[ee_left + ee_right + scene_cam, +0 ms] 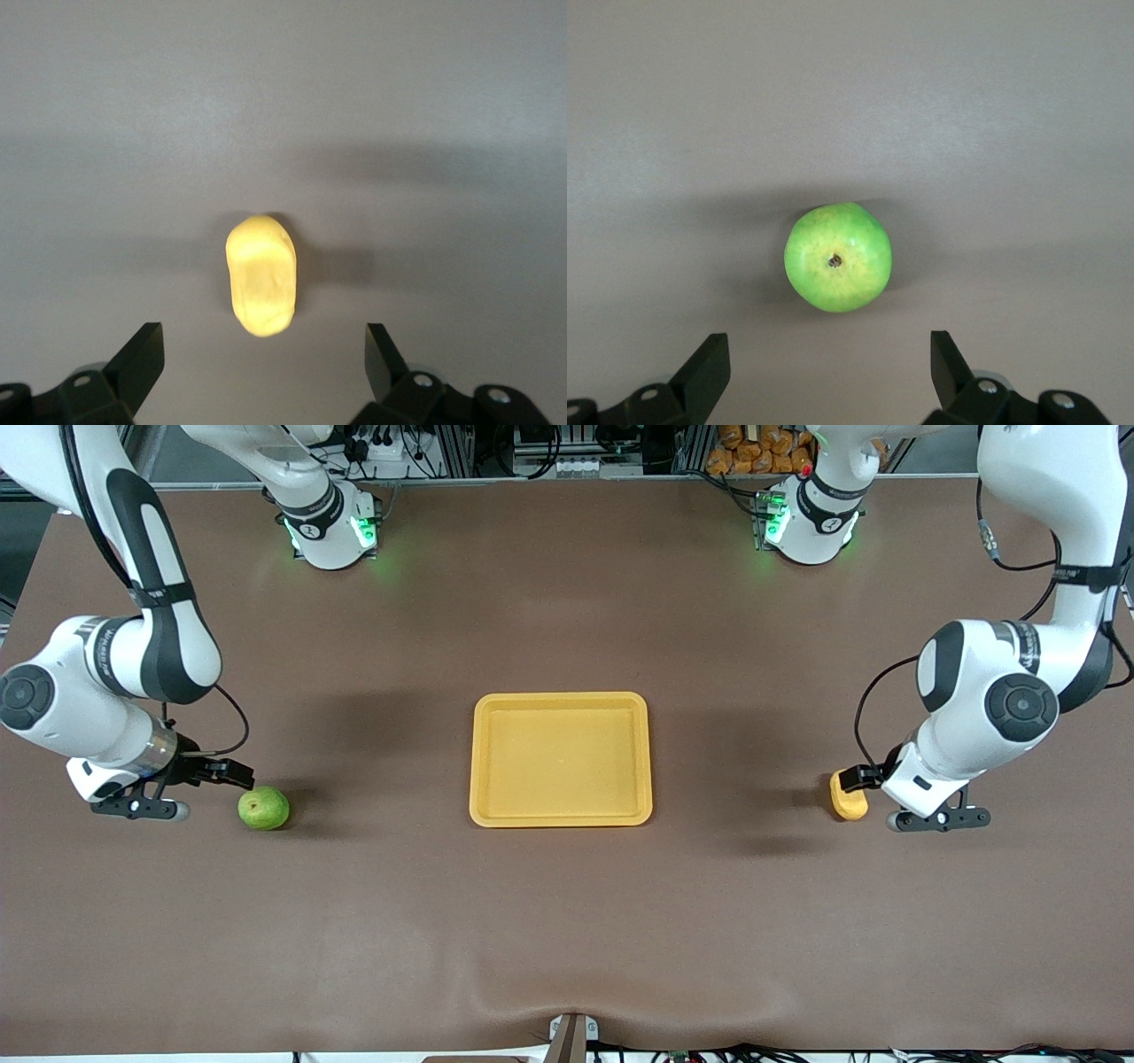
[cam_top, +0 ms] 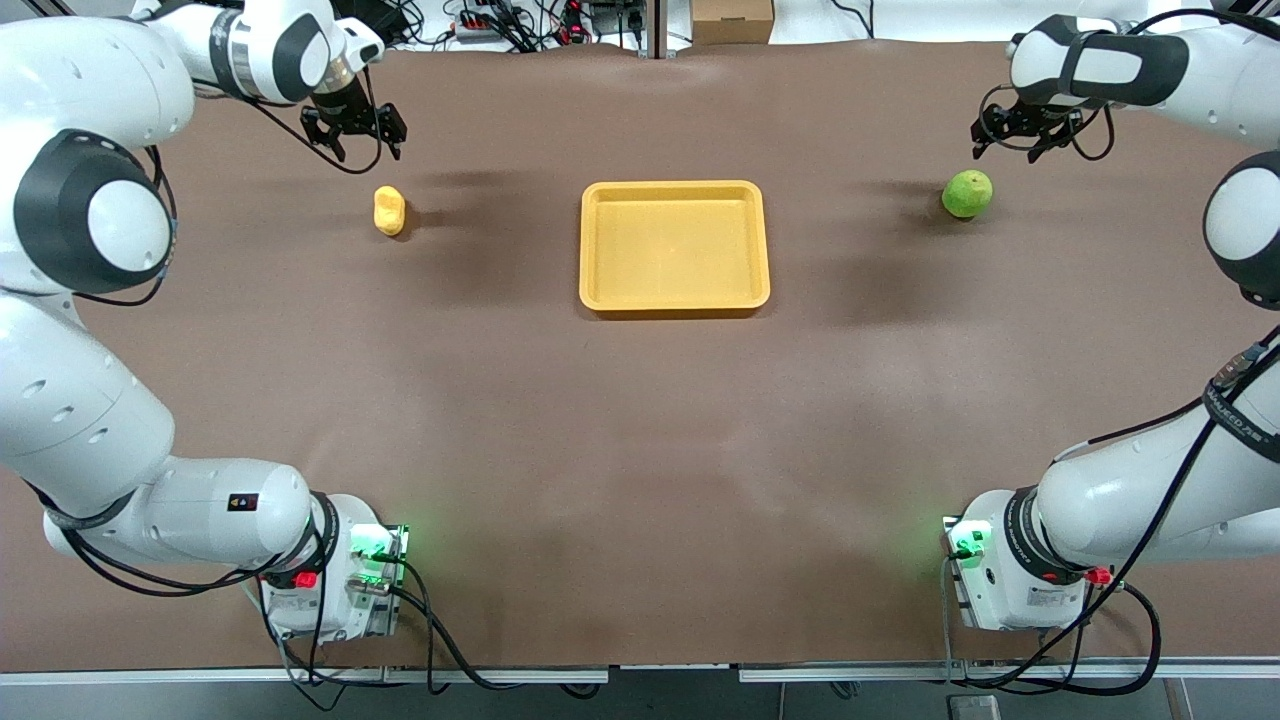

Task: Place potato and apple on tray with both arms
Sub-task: 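Lower the right gripper to the apple while the left gripper reaches the potato, then close the right gripper on the apple while the left gripper grasps the potato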

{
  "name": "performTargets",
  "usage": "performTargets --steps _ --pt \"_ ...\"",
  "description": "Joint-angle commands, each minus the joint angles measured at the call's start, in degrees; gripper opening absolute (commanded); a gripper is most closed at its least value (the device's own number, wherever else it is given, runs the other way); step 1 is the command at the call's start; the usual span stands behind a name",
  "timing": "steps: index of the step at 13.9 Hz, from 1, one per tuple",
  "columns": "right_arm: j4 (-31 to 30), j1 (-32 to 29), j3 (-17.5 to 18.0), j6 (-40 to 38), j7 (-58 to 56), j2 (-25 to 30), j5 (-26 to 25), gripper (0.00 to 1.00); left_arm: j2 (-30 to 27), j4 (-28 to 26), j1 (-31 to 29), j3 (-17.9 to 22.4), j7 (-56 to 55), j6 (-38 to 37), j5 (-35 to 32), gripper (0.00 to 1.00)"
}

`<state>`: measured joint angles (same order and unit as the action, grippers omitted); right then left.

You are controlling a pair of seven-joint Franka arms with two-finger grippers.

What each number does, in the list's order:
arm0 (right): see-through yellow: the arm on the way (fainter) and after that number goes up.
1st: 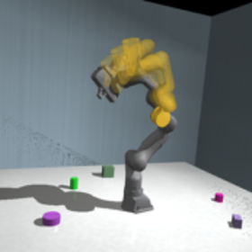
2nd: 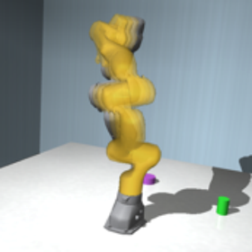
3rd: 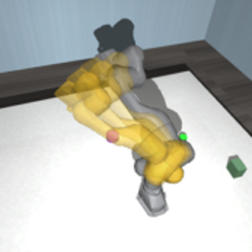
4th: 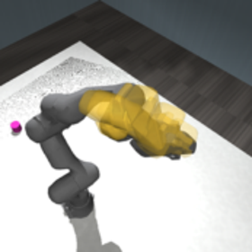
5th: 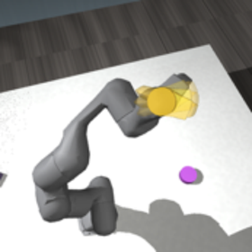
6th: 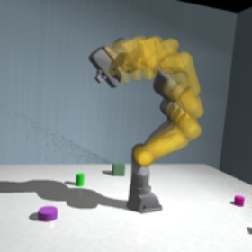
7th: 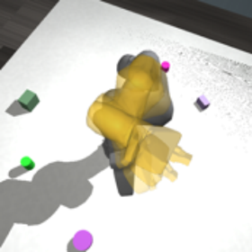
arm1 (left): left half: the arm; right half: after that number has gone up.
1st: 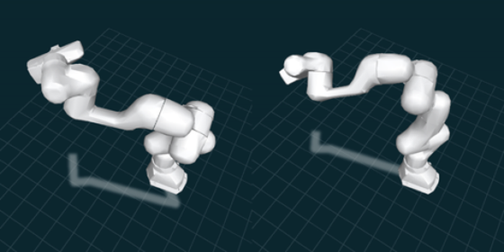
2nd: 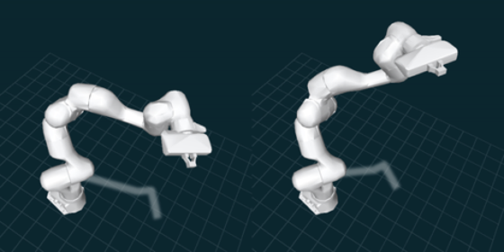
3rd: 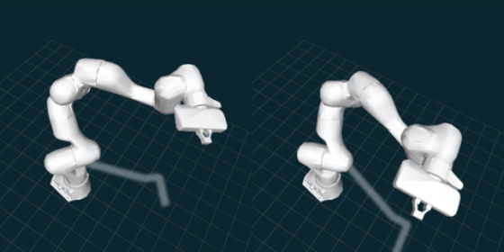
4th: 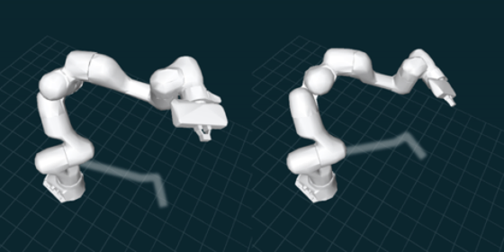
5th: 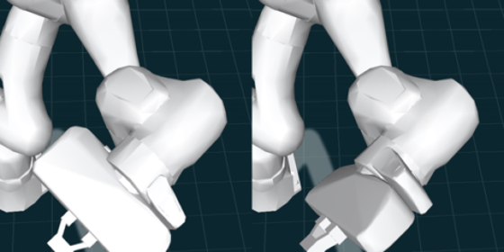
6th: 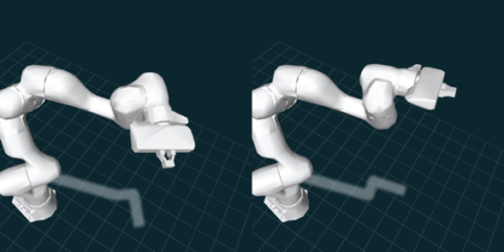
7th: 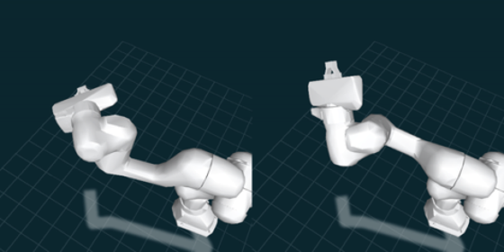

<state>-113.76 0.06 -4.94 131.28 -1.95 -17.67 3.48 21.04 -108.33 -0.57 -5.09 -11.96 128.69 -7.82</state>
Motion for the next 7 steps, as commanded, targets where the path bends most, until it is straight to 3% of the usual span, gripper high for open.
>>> performTargets --steps 1,7 --pt "0.3 0.3 -0.07 2.73 -1.64 -1.66 -0.4 1.0 2.34 0.05 -0.39 -0.27 -0.96 2.96 -1.32 1.0" --pt "-0.14 0.03 -0.07 9.16 -3.76 -6.76 -0.23 1.0 6.65 0.14 -0.48 -0.01 -0.96 5.17 -1.32 0.98"
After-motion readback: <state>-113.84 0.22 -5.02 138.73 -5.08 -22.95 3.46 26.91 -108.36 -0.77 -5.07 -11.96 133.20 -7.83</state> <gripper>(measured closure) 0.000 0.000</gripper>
